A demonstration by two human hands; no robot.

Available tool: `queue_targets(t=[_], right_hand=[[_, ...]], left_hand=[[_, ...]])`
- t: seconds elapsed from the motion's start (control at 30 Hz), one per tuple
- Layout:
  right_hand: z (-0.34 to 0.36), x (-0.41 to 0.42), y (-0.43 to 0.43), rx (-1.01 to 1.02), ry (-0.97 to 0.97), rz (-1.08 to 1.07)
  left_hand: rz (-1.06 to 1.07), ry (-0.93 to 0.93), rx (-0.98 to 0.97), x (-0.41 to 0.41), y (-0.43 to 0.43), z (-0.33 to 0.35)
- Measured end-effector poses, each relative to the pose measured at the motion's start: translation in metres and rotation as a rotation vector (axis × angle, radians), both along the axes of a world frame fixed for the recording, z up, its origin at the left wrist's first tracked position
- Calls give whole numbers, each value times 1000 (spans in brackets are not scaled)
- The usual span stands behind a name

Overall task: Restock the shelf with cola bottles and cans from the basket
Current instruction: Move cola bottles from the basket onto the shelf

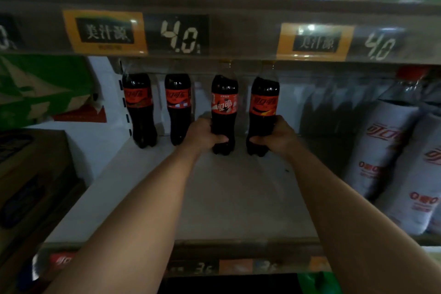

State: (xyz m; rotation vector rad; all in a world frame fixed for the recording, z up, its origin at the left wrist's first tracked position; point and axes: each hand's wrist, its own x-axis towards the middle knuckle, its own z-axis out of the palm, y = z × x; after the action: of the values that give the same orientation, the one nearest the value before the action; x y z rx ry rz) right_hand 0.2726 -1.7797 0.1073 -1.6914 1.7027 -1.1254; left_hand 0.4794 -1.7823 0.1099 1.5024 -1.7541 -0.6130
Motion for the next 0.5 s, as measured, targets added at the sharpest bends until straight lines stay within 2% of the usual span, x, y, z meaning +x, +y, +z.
queue_targets(t=[0.13,0.5], right_hand=[[2,2,-6,-19,18,-11],[-2,1,-18,-50,9,-46]], left_hand=[[56,48,-2,0,-27,-10],[102,-28,-22,-4,-35,-8]])
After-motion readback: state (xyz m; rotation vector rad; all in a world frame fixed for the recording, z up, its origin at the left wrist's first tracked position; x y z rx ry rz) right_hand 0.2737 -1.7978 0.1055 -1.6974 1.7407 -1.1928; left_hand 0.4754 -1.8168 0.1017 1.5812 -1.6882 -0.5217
